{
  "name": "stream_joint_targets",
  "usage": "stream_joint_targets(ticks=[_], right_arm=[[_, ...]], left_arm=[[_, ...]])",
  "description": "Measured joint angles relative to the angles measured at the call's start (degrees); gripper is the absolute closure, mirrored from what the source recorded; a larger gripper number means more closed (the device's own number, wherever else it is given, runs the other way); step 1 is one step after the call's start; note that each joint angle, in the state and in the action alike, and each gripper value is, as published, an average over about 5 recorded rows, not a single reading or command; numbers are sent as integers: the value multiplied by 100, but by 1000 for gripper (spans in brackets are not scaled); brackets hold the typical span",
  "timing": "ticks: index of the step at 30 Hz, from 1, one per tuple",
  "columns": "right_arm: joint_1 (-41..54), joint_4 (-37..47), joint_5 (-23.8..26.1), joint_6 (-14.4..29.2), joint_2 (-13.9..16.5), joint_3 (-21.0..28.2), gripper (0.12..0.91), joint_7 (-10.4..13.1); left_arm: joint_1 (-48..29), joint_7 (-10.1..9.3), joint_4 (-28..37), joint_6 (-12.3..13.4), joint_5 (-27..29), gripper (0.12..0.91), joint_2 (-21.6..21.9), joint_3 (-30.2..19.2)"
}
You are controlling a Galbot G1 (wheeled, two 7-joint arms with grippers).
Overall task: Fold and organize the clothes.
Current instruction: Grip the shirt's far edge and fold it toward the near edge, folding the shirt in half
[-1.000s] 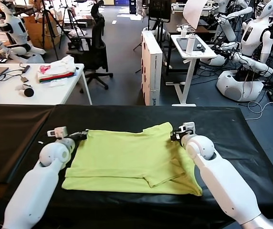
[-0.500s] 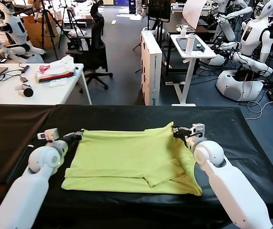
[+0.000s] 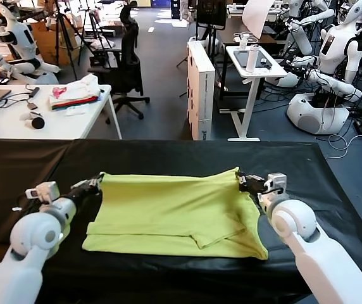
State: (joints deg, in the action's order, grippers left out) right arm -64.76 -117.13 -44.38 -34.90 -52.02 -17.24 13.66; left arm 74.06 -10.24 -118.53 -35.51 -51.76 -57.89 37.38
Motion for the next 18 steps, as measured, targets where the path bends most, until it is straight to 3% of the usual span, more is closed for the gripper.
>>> stream_joint_targets(ticks=[9,18], right_arm=[[-794,-392,187,-26,33,-83,886,-27],[-1116,-435,228,-42,46,-133,886,-41]], left_arm=[[979,177,-554,87,64,842,-196,491],[1662,365,-552,274,243,841,-414,873]])
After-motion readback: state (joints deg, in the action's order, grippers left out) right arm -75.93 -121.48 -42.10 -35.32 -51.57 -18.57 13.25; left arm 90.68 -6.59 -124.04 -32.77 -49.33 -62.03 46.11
